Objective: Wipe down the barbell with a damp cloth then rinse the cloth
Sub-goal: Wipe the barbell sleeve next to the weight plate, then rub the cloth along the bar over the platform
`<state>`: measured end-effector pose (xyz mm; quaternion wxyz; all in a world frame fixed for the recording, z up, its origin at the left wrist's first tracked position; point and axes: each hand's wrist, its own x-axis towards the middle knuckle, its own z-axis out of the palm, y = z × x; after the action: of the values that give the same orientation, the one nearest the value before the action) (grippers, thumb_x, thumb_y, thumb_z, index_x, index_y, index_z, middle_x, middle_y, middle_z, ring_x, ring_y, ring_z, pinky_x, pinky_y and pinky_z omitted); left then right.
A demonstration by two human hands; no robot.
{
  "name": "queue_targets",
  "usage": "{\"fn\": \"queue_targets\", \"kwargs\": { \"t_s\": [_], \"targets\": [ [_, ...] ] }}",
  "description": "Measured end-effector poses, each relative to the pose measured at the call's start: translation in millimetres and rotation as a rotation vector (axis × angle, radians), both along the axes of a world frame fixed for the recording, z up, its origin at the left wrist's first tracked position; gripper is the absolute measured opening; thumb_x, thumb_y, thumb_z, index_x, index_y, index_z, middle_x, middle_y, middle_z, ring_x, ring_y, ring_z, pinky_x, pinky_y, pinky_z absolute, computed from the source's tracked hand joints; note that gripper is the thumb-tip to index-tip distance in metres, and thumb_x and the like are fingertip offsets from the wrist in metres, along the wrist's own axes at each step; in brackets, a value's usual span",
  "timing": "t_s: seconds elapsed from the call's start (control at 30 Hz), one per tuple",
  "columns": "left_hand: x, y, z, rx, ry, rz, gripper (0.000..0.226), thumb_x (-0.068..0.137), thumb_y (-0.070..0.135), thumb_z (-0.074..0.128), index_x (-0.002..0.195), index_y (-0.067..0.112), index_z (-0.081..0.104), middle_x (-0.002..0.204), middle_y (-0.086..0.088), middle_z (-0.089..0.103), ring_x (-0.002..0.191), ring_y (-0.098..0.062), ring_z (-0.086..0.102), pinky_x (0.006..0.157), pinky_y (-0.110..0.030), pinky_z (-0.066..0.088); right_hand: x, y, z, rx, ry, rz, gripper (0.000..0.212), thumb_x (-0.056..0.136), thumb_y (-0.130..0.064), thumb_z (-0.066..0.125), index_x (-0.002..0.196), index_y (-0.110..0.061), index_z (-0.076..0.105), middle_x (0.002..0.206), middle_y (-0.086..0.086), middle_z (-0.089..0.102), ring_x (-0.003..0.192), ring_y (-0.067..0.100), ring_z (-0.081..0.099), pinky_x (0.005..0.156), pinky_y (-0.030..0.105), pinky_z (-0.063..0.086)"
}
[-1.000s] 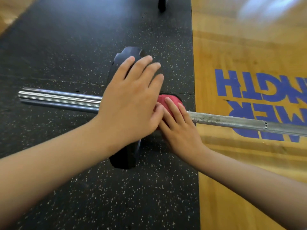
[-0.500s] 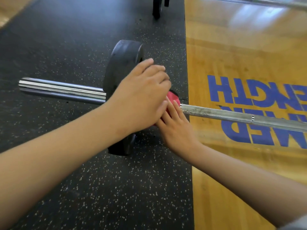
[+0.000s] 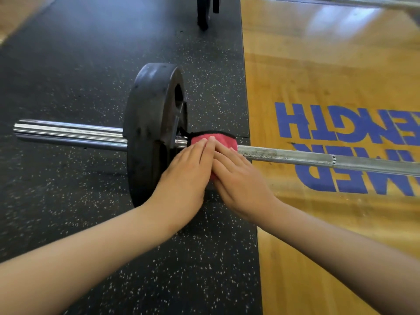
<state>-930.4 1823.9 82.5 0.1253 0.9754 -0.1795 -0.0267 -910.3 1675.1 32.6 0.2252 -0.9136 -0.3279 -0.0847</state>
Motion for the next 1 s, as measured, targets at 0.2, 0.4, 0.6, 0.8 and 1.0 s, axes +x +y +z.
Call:
{"fn": "queue_targets", "kwargs": {
  "t_s": [0.2, 0.4, 0.6, 0.8, 1.0],
  "targets": [
    [-2.3, -10.5, -6.6, -0.084, 0.038, 0.125, 0.073, 0.094, 0.001, 0.034, 0.152, 0.013, -0.009, 0.161, -0.002, -0.007, 0.147, -0.011, -0.004, 0.12, -0.027, 0.003, 4.1, -8.3, -7.1, 0.084, -0.012, 0.032, 0.041, 0.093, -0.009, 0.051, 0.134, -0.001, 0.052, 0.144, 0.011, 0.046, 0.141, 0.027, 0.034, 0.109, 0.047, 0.037],
    [1.8, -14.5, 0.7, -0.064, -0.031, 0.152, 0.063, 0.096, -0.001, 0.032, 0.153, 0.012, 0.009, 0.161, -0.003, 0.01, 0.147, -0.013, 0.011, 0.114, -0.022, 0.012, 1.8, -13.1, -3.4, 0.116, -0.045, -0.008, 0.054, 0.085, -0.004, 0.036, 0.138, -0.001, 0.046, 0.144, 0.012, 0.045, 0.138, 0.027, 0.037, 0.11, 0.042, 0.037],
    [11.3, -23.5, 22.7, 0.096, -0.121, 0.229, 0.039, 0.092, 0.006, 0.041, 0.129, 0.016, 0.05, 0.121, -0.002, 0.061, 0.108, -0.022, 0.058, 0.062, -0.035, 0.041, 15.8, -24.1, 14.1, 0.113, -0.226, -0.13, 0.051, 0.071, -0.002, 0.047, 0.121, -0.004, 0.06, 0.118, 0.009, 0.063, 0.108, 0.03, 0.057, 0.082, 0.043, 0.048],
    [21.7, -34.7, 23.7, -0.034, -0.063, 0.153, 0.05, 0.09, -0.003, 0.045, 0.136, 0.016, 0.047, 0.145, -0.002, 0.043, 0.127, -0.023, 0.045, 0.09, -0.04, 0.045, 26.3, -44.6, 26.2, 0.071, -0.368, -0.305, 0.024, 0.078, -0.008, 0.054, 0.094, -0.016, 0.07, 0.091, -0.004, 0.069, 0.064, 0.021, 0.059, 0.054, 0.033, 0.037],
    [23.1, -41.9, 9.7, -0.229, -0.112, -0.059, 0.055, 0.088, -0.013, 0.048, 0.141, 0.003, 0.044, 0.152, -0.012, 0.034, 0.143, -0.024, 0.027, 0.116, -0.029, 0.018, 14.5, -62.4, 23.2, 0.315, -0.141, -0.374, 0.029, 0.084, -0.019, 0.046, 0.099, -0.018, 0.071, 0.107, -0.006, 0.069, 0.076, 0.018, 0.066, 0.049, 0.035, 0.051]
  ]
}}
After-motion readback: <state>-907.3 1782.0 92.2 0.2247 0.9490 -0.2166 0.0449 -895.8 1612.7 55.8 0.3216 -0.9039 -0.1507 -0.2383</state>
